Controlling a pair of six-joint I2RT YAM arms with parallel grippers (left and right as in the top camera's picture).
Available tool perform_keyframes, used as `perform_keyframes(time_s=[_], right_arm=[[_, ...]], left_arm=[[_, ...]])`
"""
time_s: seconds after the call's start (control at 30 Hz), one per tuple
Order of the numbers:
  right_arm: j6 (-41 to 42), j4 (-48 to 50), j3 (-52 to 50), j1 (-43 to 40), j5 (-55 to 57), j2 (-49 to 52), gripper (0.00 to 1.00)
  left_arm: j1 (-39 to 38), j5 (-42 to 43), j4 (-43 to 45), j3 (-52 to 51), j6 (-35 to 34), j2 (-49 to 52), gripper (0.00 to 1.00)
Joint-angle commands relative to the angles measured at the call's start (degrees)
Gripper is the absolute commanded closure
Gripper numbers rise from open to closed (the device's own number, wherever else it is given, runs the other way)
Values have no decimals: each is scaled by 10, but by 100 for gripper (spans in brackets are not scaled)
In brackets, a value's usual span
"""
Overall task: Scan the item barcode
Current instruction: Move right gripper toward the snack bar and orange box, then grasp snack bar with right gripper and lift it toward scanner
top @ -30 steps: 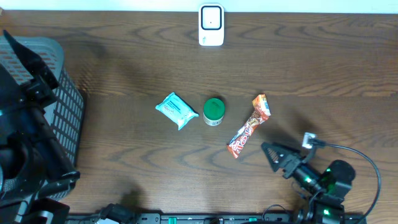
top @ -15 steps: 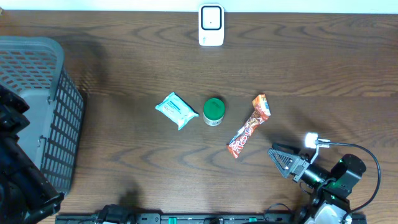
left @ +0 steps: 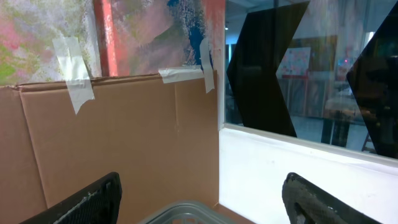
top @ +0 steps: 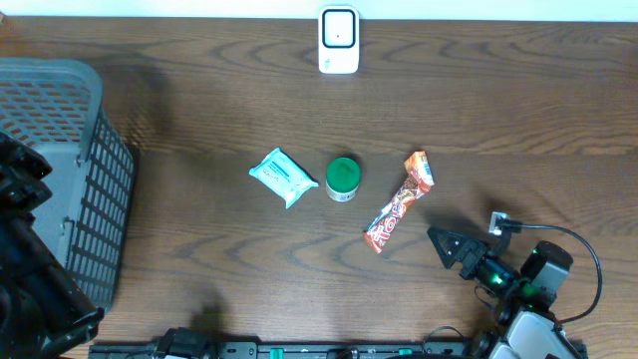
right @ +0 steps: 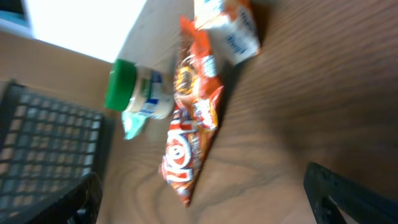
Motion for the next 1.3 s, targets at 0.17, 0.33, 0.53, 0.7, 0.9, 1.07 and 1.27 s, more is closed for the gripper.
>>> perform_keyframes(time_s=[0.17, 0.33, 0.53, 0.7, 0.9, 1.07, 1.27], right_arm=[[1, 35, 0, 55, 113, 18, 1], [39, 105, 1, 82, 117, 33, 1], [69, 134, 22, 111, 149, 81, 1], [70, 136, 54, 125, 157, 145, 1], [63, 152, 101, 152, 158, 237, 1], [64, 177, 122, 178, 158, 302, 1], [64, 178, 125, 198, 214, 347, 1]], left_arm=[[3, 1, -6, -2, -23, -2, 17], [3, 1, -7, -2, -23, -2, 17], [3, 1, -7, -2, -23, -2, 17], [3, 1, -7, -2, -23, -2, 17], [3, 1, -8, -2, -23, -2, 17], [3, 1, -10, -2, -23, -2, 17], [3, 1, -11, -2, -23, -2, 17]])
